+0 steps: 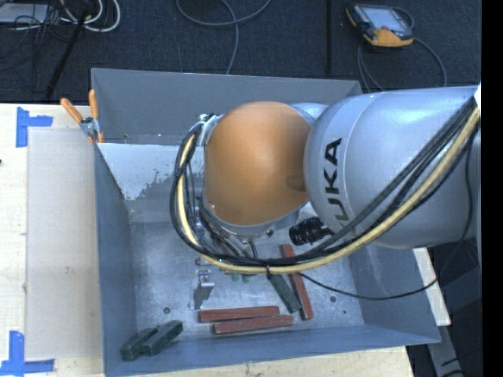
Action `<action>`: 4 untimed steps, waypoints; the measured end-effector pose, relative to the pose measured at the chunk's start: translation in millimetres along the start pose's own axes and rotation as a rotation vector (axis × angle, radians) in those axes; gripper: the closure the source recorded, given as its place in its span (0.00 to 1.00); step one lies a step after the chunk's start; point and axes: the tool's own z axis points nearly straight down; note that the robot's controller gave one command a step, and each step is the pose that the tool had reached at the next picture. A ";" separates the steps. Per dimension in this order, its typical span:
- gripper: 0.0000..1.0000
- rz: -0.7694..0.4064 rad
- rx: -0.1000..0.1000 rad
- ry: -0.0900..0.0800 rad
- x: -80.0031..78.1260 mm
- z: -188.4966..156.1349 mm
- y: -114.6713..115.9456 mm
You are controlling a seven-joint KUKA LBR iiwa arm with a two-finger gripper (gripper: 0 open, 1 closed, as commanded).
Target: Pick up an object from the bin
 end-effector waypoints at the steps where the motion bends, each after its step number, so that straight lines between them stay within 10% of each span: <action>1: 0.00 0.003 -0.003 -0.007 -1.8 -3.6 -0.6; 2: 0.00 -0.087 -0.003 -0.009 3.1 65.3 -48.3; 4: 0.00 -0.290 -0.002 -0.008 -0.3 96.7 -122.3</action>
Offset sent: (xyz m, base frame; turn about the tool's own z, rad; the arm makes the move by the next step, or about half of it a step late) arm -0.0113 -0.1202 -0.1658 -0.2053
